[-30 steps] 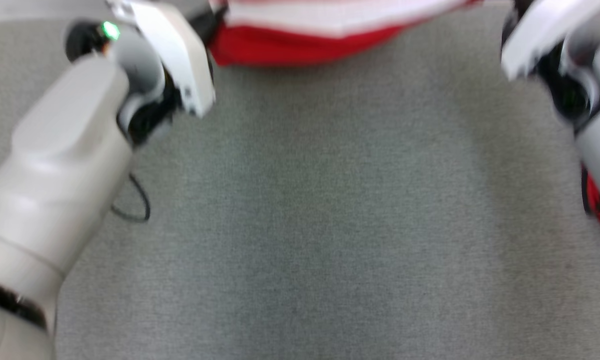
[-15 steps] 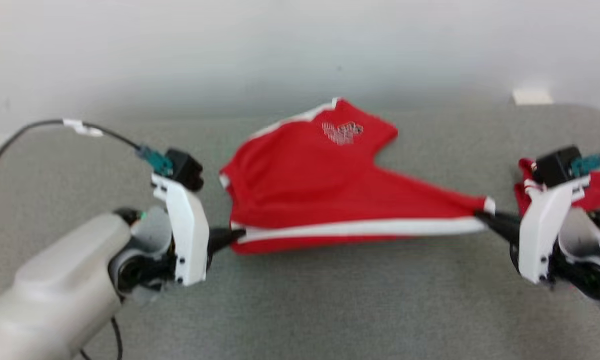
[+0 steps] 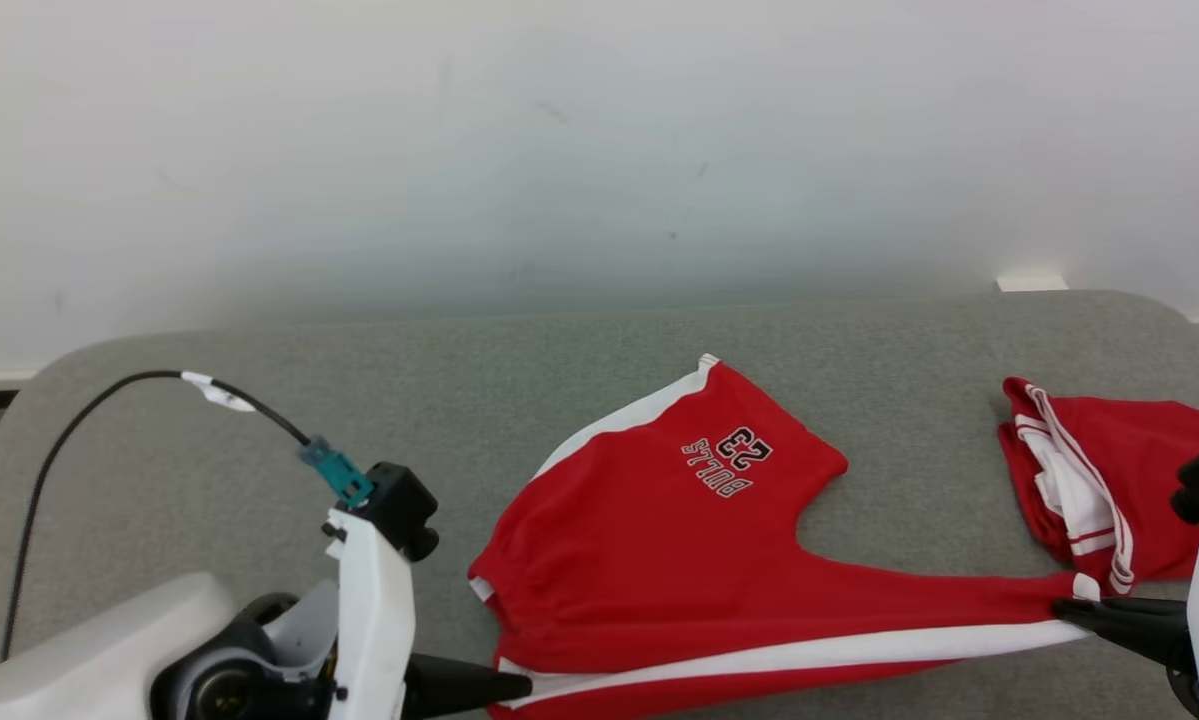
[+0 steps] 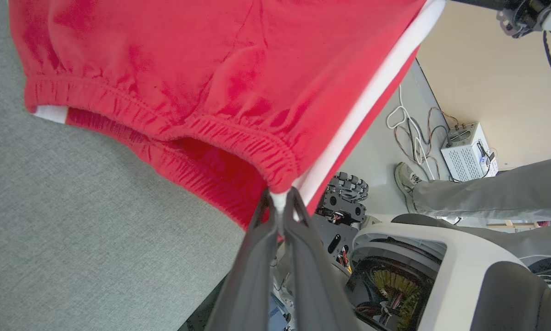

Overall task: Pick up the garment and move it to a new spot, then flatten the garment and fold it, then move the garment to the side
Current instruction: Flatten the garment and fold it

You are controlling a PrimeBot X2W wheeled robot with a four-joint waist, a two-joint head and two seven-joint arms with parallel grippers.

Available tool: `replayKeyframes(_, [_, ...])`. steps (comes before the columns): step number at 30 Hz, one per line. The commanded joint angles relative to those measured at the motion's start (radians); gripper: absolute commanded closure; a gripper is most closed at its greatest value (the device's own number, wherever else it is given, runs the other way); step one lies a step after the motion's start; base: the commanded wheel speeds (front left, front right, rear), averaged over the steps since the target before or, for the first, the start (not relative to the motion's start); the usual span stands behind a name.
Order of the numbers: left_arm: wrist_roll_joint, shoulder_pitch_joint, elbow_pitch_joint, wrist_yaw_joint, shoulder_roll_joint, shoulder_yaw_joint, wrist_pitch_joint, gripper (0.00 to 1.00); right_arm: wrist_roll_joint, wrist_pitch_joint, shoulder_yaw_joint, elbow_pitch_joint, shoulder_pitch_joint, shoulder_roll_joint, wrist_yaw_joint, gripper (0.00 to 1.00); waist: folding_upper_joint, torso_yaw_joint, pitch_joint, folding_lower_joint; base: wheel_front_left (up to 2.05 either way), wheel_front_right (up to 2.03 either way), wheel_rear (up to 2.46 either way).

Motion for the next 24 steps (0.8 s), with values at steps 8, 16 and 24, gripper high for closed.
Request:
replayKeyframes(8, [-0.161, -0.074, 0.023, 0.027, -0.035, 0.065, 0.107, 1.0, -0.034, 0.213, -0.067, 0.016, -0.12, 0.038, -0.003, 1.0, -0.0001, 0.076, 0.089, 0.0004, 0.0, 0.0, 0.0])
replayKeyframes(16, [-0.225, -0.203, 0.135, 0.028, -0.128, 0.091, 0.233, 1.0, -0.099, 0.456, -0.116, 0.234, -0.372, 0.205, -0.003, 1.0, -0.0001, 0.157, 0.21, 0.0004, 0.0, 0.0, 0.0])
replayKeyframes(24, [-0.27, -0.283, 0.224, 0.011, -0.199, 0.141, 0.25, 1.0, -0.229, 0.524, -0.168, 0.464, -0.568, 0.373, -0.003, 1.0, -0.0001, 0.222, 0.319, 0.0004, 0.0, 0.0, 0.0])
